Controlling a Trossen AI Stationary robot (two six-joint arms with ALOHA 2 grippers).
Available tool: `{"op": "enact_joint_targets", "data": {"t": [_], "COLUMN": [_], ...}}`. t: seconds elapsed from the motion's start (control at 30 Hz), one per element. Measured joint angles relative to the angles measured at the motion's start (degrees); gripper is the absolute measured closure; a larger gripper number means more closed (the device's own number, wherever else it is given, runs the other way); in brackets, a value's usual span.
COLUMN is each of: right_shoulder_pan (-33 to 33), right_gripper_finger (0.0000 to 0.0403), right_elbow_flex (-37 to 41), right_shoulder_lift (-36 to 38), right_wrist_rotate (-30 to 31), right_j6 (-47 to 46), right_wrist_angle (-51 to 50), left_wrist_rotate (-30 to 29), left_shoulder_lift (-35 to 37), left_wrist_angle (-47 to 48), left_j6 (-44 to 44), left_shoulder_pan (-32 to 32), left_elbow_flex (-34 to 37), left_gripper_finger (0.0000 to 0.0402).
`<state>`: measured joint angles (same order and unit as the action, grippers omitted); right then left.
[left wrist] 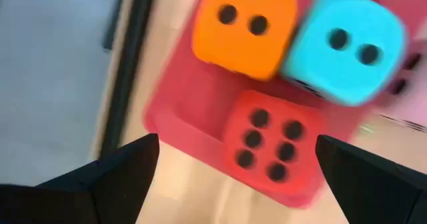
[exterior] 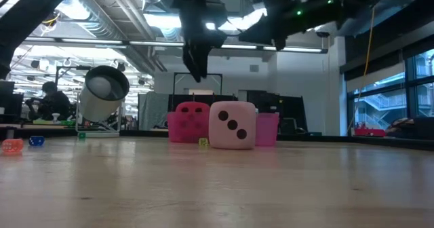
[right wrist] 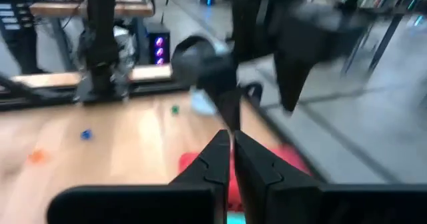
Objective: Pick & Place Dice
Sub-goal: Put the pink die into the pink bin
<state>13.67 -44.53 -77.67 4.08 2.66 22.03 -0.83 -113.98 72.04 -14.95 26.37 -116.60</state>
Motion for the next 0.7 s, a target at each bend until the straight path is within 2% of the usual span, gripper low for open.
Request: {"op": "enact_joint_targets", "data": {"t": [0.2, 0.33, 0.6, 0.7], "right_shoulder_pan": [-2.6, -5.5, -10.1, -10.6], "right_gripper_finger": [0.0366, 0.0365, 0.0390, 0.0399], "right_elbow_flex": [0.0, 0.8, 8.0, 10.1], "right_shoulder_lift": [0.9, -0.8, -1.5, -1.7], "right_wrist_rotate": [0.2, 0.2, 5.5, 5.8], "right_j6": [-6.5, -9.6, -17.5, -20.0], "right_wrist_angle": [-12.4, -17.2, -17.2, -15.4], "left_wrist_rotate": [6.3, 7.6, 7.1, 5.7], "left_shoulder_lift": [0.7, 0.7, 1.1, 1.8], "left_wrist_angle": [1.3, 4.2, 6.3, 6.5], "left_j6": [2.3, 3.4, 4.3, 4.8], "left_shoulder_pan": [-0.5, -3.2, -8.2, -9.3], "left_elbow_flex": [0.0, 0.0, 0.0, 0.0], "left_gripper_finger": [0.0002, 0.0002, 0.0002, 0.0002]}}
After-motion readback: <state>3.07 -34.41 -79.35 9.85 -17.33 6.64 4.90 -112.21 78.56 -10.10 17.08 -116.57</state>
